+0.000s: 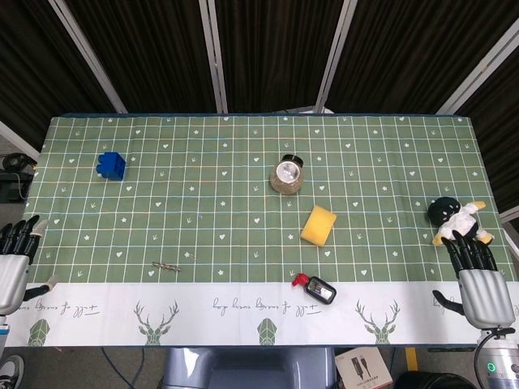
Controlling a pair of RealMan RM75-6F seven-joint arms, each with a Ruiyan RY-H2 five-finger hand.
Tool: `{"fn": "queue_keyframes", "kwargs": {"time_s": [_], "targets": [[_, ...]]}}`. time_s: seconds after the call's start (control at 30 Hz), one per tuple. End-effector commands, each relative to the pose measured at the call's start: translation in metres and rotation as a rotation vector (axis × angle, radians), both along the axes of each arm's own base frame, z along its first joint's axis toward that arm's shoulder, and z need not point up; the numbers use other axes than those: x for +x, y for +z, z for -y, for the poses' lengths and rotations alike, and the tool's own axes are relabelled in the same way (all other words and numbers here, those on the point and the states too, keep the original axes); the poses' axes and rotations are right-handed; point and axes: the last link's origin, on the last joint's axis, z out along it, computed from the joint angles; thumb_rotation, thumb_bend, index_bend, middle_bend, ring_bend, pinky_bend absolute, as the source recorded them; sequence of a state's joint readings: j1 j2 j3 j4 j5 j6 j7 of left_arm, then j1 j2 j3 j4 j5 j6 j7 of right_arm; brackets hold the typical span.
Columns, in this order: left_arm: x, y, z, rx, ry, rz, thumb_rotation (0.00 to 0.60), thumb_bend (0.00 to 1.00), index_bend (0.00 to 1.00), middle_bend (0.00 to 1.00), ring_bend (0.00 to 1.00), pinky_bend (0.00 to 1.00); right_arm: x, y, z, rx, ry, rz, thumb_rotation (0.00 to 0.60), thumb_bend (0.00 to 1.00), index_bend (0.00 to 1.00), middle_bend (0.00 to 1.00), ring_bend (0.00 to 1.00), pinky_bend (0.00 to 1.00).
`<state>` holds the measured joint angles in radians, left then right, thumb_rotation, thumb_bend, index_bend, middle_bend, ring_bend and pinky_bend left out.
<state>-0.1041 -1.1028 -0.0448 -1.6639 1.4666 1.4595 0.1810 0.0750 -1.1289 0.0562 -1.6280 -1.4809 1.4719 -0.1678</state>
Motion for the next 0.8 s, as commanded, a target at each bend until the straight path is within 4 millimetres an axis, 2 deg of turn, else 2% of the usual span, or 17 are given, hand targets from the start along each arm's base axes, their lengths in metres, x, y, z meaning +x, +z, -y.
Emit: {"fn": "queue_keyframes", "kwargs": {"time_s": [0.03,0.17,0.33,0.47,0.7,0.8], "targets": [[0.001,0.000,0.000,-0.003,-0.004,0.001,0.600,0.14,0.00,0.00,0.00,0.00,0.000,0.001,0.000,-0.003,0.001,-0.002,0.600,0.10,0.09,0.00,0.00,0.07],[0.004,-0.001,-0.001,-0.006,-0.020,0.008,0.600,0.14,0.01,0.00,0.00,0.00,-0.001,0.002,-0.001,-0.009,0.003,-0.010,0.600,0.10,0.09,0.00,0.00,0.07],[0.011,-0.008,-0.004,-0.036,-0.029,0.043,0.600,0.14,0.10,0.00,0.00,0.00,-0.007,0.004,-0.001,-0.011,-0.016,-0.011,0.600,0.10,0.09,0.00,0.00,0.07],[0.020,-0.022,-0.008,-0.094,-0.033,0.067,0.600,0.18,0.20,0.00,0.00,0.00,-0.008,0.006,-0.001,-0.017,-0.019,-0.005,0.600,0.10,0.09,0.00,0.00,0.07],[0.054,-0.063,-0.025,-0.214,-0.108,0.065,0.600,0.24,0.37,0.00,0.00,0.00,-0.001,0.011,-0.001,-0.038,0.003,0.012,0.600,0.10,0.09,0.00,0.00,0.07],[0.065,-0.077,-0.029,-0.249,-0.123,0.067,0.600,0.25,0.41,0.00,0.00,0.00,-0.001,0.011,0.000,-0.040,0.003,0.015,0.600,0.10,0.09,0.00,0.00,0.08]]}}
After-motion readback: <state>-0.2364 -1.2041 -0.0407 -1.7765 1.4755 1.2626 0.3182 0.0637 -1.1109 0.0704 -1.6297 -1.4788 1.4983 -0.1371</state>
